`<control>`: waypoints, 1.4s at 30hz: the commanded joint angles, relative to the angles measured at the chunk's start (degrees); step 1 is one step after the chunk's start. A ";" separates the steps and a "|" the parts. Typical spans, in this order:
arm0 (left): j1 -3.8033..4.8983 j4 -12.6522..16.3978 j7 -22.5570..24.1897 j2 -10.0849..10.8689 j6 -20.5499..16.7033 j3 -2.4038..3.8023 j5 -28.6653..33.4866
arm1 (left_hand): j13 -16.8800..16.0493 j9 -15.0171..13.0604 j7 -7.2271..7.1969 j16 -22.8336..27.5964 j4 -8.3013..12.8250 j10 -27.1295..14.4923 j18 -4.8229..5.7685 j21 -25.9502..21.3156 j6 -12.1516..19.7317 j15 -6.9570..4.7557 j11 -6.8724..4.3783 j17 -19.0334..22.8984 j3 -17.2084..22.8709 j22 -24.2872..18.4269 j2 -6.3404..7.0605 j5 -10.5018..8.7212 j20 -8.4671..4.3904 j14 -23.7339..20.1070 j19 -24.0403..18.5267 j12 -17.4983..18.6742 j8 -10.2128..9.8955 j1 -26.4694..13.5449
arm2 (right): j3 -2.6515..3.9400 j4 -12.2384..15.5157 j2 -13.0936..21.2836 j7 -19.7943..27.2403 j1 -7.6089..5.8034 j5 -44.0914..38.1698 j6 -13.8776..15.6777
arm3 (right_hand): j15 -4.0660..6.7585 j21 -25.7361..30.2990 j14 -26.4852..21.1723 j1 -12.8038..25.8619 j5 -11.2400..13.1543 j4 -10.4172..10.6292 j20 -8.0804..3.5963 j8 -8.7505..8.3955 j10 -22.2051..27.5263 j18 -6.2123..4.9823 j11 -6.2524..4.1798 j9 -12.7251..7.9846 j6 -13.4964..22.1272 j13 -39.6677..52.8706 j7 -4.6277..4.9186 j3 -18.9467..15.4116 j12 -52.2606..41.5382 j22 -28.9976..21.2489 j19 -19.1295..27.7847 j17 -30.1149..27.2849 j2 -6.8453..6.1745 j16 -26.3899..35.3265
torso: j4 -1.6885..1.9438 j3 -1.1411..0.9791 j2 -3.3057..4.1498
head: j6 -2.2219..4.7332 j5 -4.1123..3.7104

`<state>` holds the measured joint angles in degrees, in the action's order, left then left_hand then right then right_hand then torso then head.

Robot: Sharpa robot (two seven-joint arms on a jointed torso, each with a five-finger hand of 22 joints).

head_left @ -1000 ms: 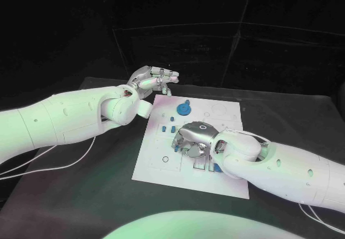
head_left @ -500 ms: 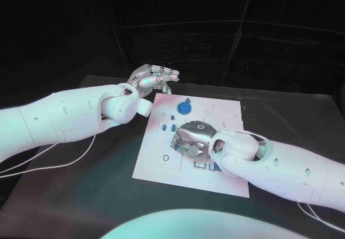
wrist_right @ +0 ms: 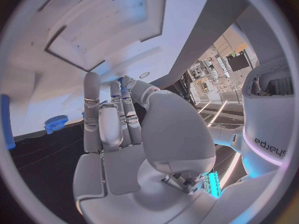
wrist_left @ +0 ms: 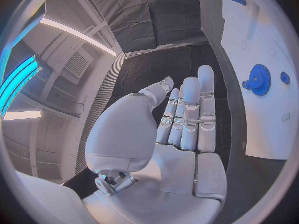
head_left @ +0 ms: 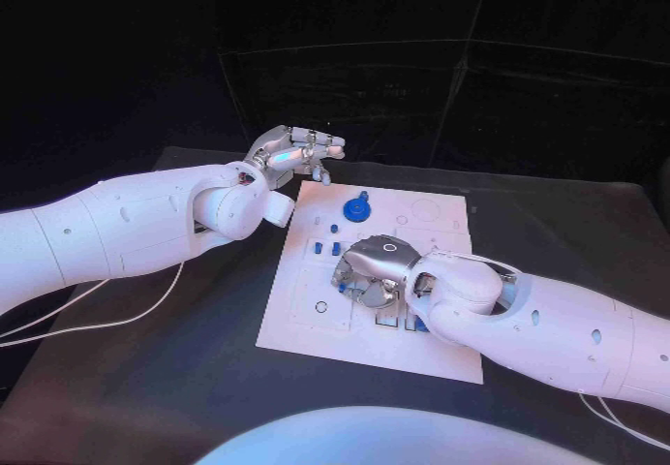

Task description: Assemble the parts on the task board

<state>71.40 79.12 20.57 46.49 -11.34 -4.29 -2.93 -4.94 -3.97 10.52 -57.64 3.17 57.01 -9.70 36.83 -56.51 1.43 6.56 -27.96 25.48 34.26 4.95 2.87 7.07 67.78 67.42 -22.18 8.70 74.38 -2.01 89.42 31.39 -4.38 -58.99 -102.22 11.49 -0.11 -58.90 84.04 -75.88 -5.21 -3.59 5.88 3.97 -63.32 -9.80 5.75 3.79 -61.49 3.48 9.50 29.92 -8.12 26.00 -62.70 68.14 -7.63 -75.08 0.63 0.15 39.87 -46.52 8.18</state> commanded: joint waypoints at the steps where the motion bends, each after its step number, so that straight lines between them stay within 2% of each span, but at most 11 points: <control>1: 0.10 -0.06 -0.31 0.01 0.74 0.03 0.17 | 0.09 0.08 0.16 0.32 -0.06 -0.25 -0.77 -0.22 0.16 0.03 -0.08 0.07 -0.05 -0.07 -0.08 0.08 0.00 -0.45 -0.15 -0.23 0.16 -0.51 | -0.02 0.18 0.27 0.18 -0.02 0.03 2.91 | -0.61 -0.10 1.96 0.81 -0.34 0.04 0.46 -0.38 1.18 -0.75 0.16 -0.05 0.99 0.09 0.11 -0.72 0.22 -0.11 0.15 -0.09 -0.39 0.08 | 0.00 0.00 -0.02 | 0.10 -0.14; 4: 0.10 -0.14 -0.36 0.01 0.78 0.03 0.17 | 0.09 0.08 0.16 0.32 -0.06 -0.25 -0.77 -0.22 0.16 0.03 -0.08 0.07 -0.05 -0.07 -0.08 0.08 0.00 -0.45 -0.15 -0.23 0.16 -0.51 | -0.03 0.61 0.84 0.90 -0.01 0.72 5.54 | -0.94 0.32 1.63 1.23 -0.64 0.15 0.77 -0.40 3.44 -0.76 0.47 -0.09 2.42 0.15 0.16 -1.89 0.69 -0.35 0.56 -0.95 -1.00 0.67 | -0.03 -0.03 -0.04 | 0.32 -0.20; 8: 0.09 -0.22 -0.40 0.10 0.82 0.03 0.17 | 0.09 0.08 0.16 0.32 -0.06 -0.25 -0.77 -0.22 0.16 0.03 -0.08 0.07 -0.05 -0.07 -0.08 0.08 0.00 -0.45 -0.15 -0.23 0.16 -0.51 | -0.01 2.66 3.27 2.24 0.00 2.17 9.75 | -1.12 0.95 0.82 0.91 -1.80 -0.09 1.03 -0.36 5.63 -0.79 0.69 -0.06 4.05 0.30 0.18 -3.59 0.31 -0.72 1.10 -2.97 -1.46 2.14 | -0.08 -0.11 -0.06 | 0.74 -0.56; 11: 0.09 -0.30 -0.43 0.19 0.84 0.02 0.17 | 0.10 0.09 0.19 0.31 -0.06 -0.30 -0.77 -0.25 0.19 0.04 -0.06 0.11 -0.06 -0.10 -0.09 0.09 0.01 -0.47 -0.14 -0.27 0.16 -0.53 | 0.06 4.66 5.97 2.44 -0.02 3.20 11.43 | -1.15 1.14 0.60 0.71 -2.20 -0.17 1.08 -0.28 6.10 -0.79 0.74 -0.01 4.25 0.37 0.24 -4.14 -0.05 -0.85 1.23 -3.52 -1.45 2.54 | -0.21 -0.03 -0.16 | 1.07 -0.87; 14: 0.09 -0.33 -0.47 0.27 0.92 0.01 0.17 | 0.10 0.09 0.19 0.31 -0.06 -0.30 -0.77 -0.25 0.19 0.04 -0.06 0.11 -0.06 -0.10 -0.09 0.09 0.01 -0.47 -0.14 -0.27 0.16 -0.53 | 0.71 6.53 9.18 1.83 -0.24 4.39 11.91 | -1.15 1.21 0.57 0.62 -2.44 -0.20 1.10 -0.22 6.18 -0.80 0.74 0.02 4.26 0.42 0.27 -4.46 -0.35 -0.90 1.24 -3.57 -1.48 2.58 | -0.27 0.04 -0.23 | 1.44 -1.37; 16: 0.08 -0.36 -0.49 0.30 0.99 0.01 0.17 | 0.10 0.09 0.19 0.31 -0.06 -0.30 -0.77 -0.25 0.19 0.04 -0.06 0.11 -0.06 -0.10 -0.09 0.09 0.01 -0.47 -0.14 -0.27 0.16 -0.53 | 1.38 7.44 11.19 0.99 -0.69 5.65 11.15 | -1.16 1.25 0.59 0.66 -2.53 -0.13 1.10 -0.17 6.19 -0.81 0.73 0.05 4.23 0.46 0.28 -4.78 -0.63 -0.95 1.22 -3.55 -1.51 2.55 | -0.25 0.03 -0.19 | 1.82 -1.80; 19: 0.08 -0.40 -0.50 0.29 1.06 0.00 0.17 | 0.10 0.09 0.19 0.31 -0.06 -0.30 -0.77 -0.25 0.19 0.04 -0.06 0.11 -0.06 -0.10 -0.09 0.09 0.01 -0.47 -0.14 -0.27 0.16 -0.53 | 1.89 8.23 13.61 0.10 -1.60 6.96 9.16 | -1.11 1.33 0.65 0.76 -2.57 0.02 1.10 -0.13 6.13 -0.82 0.67 0.08 4.20 0.52 0.18 -5.31 -1.10 -1.02 1.15 -3.53 -1.53 2.50 | -0.29 -0.01 -0.19 | 2.11 -2.38; 24: 0.07 -0.48 -0.51 0.19 1.16 -0.03 0.17 | 0.10 0.09 0.18 0.30 -0.01 -0.35 -0.77 -0.27 0.22 0.05 -0.06 0.15 -0.06 -0.12 -0.08 0.09 0.02 -0.48 -0.14 -0.30 0.17 -0.49 | 2.27 8.13 16.84 -0.10 -2.89 8.20 6.49 | -0.92 1.54 0.78 0.52 -3.55 0.07 0.91 -0.12 6.32 -0.88 0.44 0.10 4.14 0.52 -0.18 -6.78 -2.25 -1.25 0.92 -3.62 -1.83 2.50 | -0.13 0.04 -0.12 | 2.54 -3.27; 29: 0.06 -0.61 -0.50 0.10 1.21 -0.04 0.17 | 0.10 0.09 0.18 0.30 -0.01 -0.35 -0.77 -0.27 0.22 0.05 -0.06 0.15 -0.06 -0.12 -0.08 0.09 0.02 -0.48 -0.14 -0.30 0.17 -0.49 | 2.37 7.12 17.42 -1.11 -3.28 5.56 4.36 | -0.89 1.74 0.78 0.55 -3.95 0.41 0.86 -0.24 6.65 -0.84 0.36 0.05 4.54 0.49 -0.15 -7.98 -2.89 -1.43 0.79 -3.97 -1.72 2.71 | -0.20 -0.02 -0.14 | 2.77 -3.41; 36: 0.05 -0.63 -0.48 -0.03 1.35 -0.06 0.17 | 0.10 0.09 0.18 0.30 -0.01 -0.35 -0.77 -0.27 0.22 0.05 -0.06 0.15 -0.06 -0.12 -0.08 0.09 0.02 -0.48 -0.14 -0.30 0.17 -0.49 | 2.40 5.85 16.38 -2.67 -3.42 2.64 -0.09 | -0.86 1.92 0.86 0.57 -3.69 0.88 0.74 -0.09 6.49 -0.85 0.25 0.12 4.23 0.50 -0.32 -8.83 -3.58 -1.60 0.65 -4.15 -1.45 2.82 | 0.02 0.06 -0.04 | 2.78 -3.29; 42: 0.05 -0.67 -0.49 0.07 1.30 -0.06 0.17 | 0.11 0.09 0.19 0.30 0.02 -0.39 -0.77 -0.30 0.23 0.06 -0.05 0.19 -0.05 -0.15 -0.09 0.09 0.03 -0.50 -0.14 -0.34 0.18 -0.46 | 2.39 5.30 15.57 -3.06 -3.43 1.80 -1.88 | -0.73 2.04 0.90 0.08 -3.72 1.01 0.65 0.07 6.17 -0.84 0.12 0.18 3.78 0.49 -0.46 -9.05 -4.15 -1.72 0.51 -4.30 -0.98 2.91 | -0.22 0.04 -0.10 | 2.54 -3.05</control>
<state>71.36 78.44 19.88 46.55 -10.78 -4.38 -2.92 -4.90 -3.93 10.52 -57.64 3.17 57.02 -9.70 36.83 -56.51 1.43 6.56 -27.83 25.48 34.16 4.95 2.87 7.07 67.79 67.42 -22.18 8.69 74.38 0.34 94.74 47.06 -6.57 -62.30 -98.58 12.54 -0.82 -57.13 83.94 -75.54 -9.00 -2.47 6.71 3.76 -57.00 -9.80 5.93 3.92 -57.40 3.97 9.16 21.23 -11.99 24.35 -61.92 63.89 -9.04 -72.54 0.57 0.20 39.79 -43.87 5.03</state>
